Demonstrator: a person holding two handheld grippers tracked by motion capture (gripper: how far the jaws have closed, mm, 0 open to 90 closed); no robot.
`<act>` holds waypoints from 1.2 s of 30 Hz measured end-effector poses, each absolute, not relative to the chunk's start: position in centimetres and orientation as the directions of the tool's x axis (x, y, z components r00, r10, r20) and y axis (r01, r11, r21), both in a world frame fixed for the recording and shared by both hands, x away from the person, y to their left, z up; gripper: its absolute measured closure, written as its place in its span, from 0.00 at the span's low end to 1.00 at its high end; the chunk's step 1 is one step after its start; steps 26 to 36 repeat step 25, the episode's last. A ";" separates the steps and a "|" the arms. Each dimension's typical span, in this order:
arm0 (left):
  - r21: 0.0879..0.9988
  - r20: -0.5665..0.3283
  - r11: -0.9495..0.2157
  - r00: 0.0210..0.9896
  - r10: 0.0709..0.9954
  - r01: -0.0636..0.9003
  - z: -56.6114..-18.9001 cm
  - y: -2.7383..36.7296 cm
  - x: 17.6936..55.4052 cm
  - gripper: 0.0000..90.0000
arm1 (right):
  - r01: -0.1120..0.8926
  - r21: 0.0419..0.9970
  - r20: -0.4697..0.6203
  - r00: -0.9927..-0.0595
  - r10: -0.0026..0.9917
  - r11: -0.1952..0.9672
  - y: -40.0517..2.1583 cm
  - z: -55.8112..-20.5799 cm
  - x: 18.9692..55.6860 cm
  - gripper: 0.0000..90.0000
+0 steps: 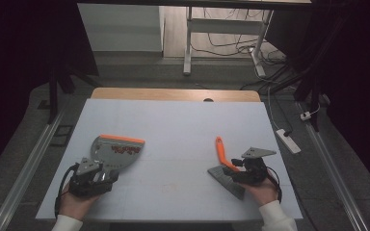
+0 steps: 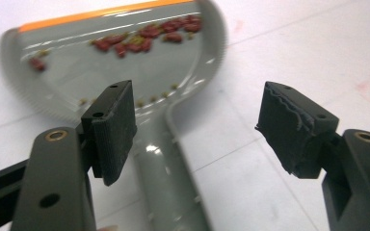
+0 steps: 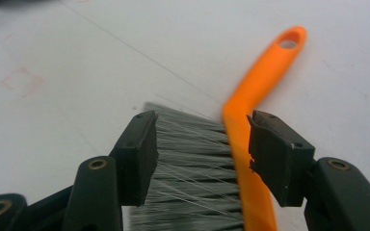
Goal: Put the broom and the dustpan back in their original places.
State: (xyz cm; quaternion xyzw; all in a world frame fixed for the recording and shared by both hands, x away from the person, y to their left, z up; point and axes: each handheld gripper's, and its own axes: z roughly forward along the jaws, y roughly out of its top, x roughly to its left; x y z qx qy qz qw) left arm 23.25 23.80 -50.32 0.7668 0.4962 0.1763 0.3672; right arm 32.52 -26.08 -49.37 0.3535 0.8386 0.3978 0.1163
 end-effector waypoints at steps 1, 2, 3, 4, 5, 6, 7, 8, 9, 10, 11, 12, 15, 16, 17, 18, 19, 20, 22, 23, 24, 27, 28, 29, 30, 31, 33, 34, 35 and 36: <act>0.740 -0.106 -0.237 0.458 0.883 0.629 -50.3 23.8 23.4 0.34 | 0.491 0.753 0.084 -0.732 0.676 0.438 -26.0 -49.3 32.4 0.48; 0.740 -0.113 -0.244 0.473 0.874 0.627 -50.3 23.8 23.6 0.34 | 0.477 0.760 0.074 -0.739 0.669 0.442 -25.9 -49.3 32.3 0.48; 0.739 -0.116 -0.253 0.487 0.866 0.625 -50.4 23.8 23.8 0.34 | 0.468 0.762 0.066 -0.744 0.664 0.448 -25.8 -49.2 32.2 0.48; 0.733 -0.119 -0.263 0.498 0.859 0.627 -50.4 23.6 24.1 0.34 | 0.460 0.762 0.060 -0.751 0.658 0.455 -25.8 -49.2 32.1 0.48; 0.729 -0.115 -0.276 0.510 0.852 0.626 -50.5 23.5 24.3 0.34 | 0.448 0.766 0.050 -0.758 0.651 0.462 -25.7 -49.1 31.9 0.48; 0.728 -0.112 -0.287 0.520 0.847 0.623 -50.5 23.3 24.5 0.34 | 0.437 0.770 0.043 -0.763 0.645 0.465 -25.7 -49.0 31.7 0.48; 0.726 -0.109 -0.297 0.530 0.841 0.620 -50.5 23.2 24.6 0.34 | 0.426 0.774 0.037 -0.769 0.638 0.468 -25.7 -48.8 31.6 0.48; 0.729 -0.105 -0.304 0.540 0.835 0.613 -50.5 23.1 24.8 0.34 | 0.419 0.780 0.037 -0.772 0.634 0.465 -25.7 -48.7 31.4 0.48; 0.730 -0.106 -0.308 0.546 0.831 0.610 -50.5 23.0 25.0 0.34 | 0.417 0.785 0.043 -0.774 0.631 0.458 -25.7 -48.6 31.2 0.48; 0.732 -0.105 -0.313 0.554 0.826 0.605 -50.4 23.0 25.1 0.34 | 0.412 0.789 0.044 -0.778 0.627 0.456 -25.7 -48.6 31.1 0.48; 0.732 -0.102 -0.319 0.560 0.822 0.602 -50.4 23.0 25.2 0.34 | 0.409 0.791 0.044 -0.780 0.624 0.455 -25.7 -48.6 31.1 0.48; 0.732 -0.101 -0.320 0.561 0.822 0.601 -50.4 23.0 25.3 0.34 | 0.407 0.792 0.043 -0.782 0.622 0.456 -25.7 -48.6 31.0 0.48; 0.730 -0.111 -0.316 0.561 0.820 0.606 -50.5 23.2 25.4 0.33 | 0.402 0.789 0.029 -0.780 0.625 0.465 -25.5 -48.7 30.9 0.48; 0.731 -0.114 -0.314 0.562 0.820 0.606 -50.4 23.3 25.4 0.33 | 0.399 0.788 0.025 -0.781 0.624 0.468 -25.5 -48.7 30.9 0.48; 0.732 -0.117 -0.310 0.560 0.820 0.607 -50.4 23.3 25.4 0.33 | 0.398 0.791 0.025 -0.781 0.625 0.465 -25.4 -48.7 30.8 0.48; 0.732 -0.116 -0.311 0.562 0.819 0.605 -50.4 23.3 25.4 0.33 | 0.393 0.791 0.021 -0.783 0.622 0.468 -25.4 -48.6 30.8 0.48; 0.733 -0.116 -0.312 0.563 0.818 0.604 -50.5 23.3 25.3 0.33 | 0.391 0.793 0.020 -0.783 0.621 0.468 -25.4 -48.6 30.7 0.48; 0.734 -0.117 -0.312 0.564 0.817 0.604 -50.5 23.3 25.3 0.33 | 0.387 0.794 0.017 -0.785 0.620 0.469 -25.4 -48.6 30.7 0.48; 0.732 -0.117 -0.312 0.562 0.819 0.606 -50.5 23.3 25.2 0.32 | 0.383 0.795 0.015 -0.788 0.615 0.471 -25.3 -48.5 30.7 0.48; 0.731 -0.116 -0.310 0.559 0.821 0.608 -50.6 23.3 25.2 0.32 | 0.381 0.795 0.013 -0.789 0.614 0.472 -25.3 -48.5 30.6 0.48; 0.732 -0.116 -0.309 0.558 0.822 0.607 -50.6 23.3 25.2 0.31 | 0.379 0.795 0.011 -0.790 0.613 0.474 -25.3 -48.6 30.6 0.48; 0.733 -0.115 -0.310 0.559 0.821 0.605 -50.5 23.3 25.1 0.31 | 0.379 0.793 0.010 -0.790 0.613 0.476 -25.3 -48.6 30.6 0.48; 0.733 -0.115 -0.310 0.559 0.821 0.605 -50.5 23.3 25.1 0.31 | 0.379 0.793 0.010 -0.790 0.613 0.476 -25.3 -48.6 30.6 0.48; 0.733 -0.115 -0.310 0.559 0.821 0.605 -50.5 23.3 25.1 0.31 | 0.379 0.793 0.010 -0.790 0.613 0.476 -25.3 -48.6 30.6 0.48; 0.733 -0.115 -0.310 0.559 0.821 0.605 -50.5 23.3 25.1 0.31 | 0.379 0.793 0.010 -0.790 0.613 0.476 -25.3 -48.6 30.6 0.48; 0.733 -0.115 -0.310 0.559 0.821 0.605 -50.5 23.3 25.1 0.31 | 0.379 0.793 0.010 -0.790 0.613 0.476 -25.3 -48.6 30.6 0.48; 0.733 -0.115 -0.310 0.559 0.821 0.605 -50.5 23.3 25.1 0.31 | 0.379 0.793 0.010 -0.790 0.613 0.476 -25.3 -48.6 30.6 0.48; 0.733 -0.115 -0.310 0.559 0.821 0.605 -50.5 23.3 25.1 0.31 | 0.379 0.793 0.010 -0.790 0.613 0.476 -25.3 -48.6 30.6 0.48; 0.733 -0.115 -0.310 0.559 0.821 0.605 -50.5 23.3 25.1 0.31 | 0.379 0.793 0.010 -0.790 0.613 0.476 -25.3 -48.6 30.6 0.48; 0.733 -0.115 -0.310 0.559 0.821 0.605 -50.5 23.3 25.1 0.31 | 0.379 0.793 0.010 -0.790 0.613 0.476 -25.3 -48.6 30.6 0.48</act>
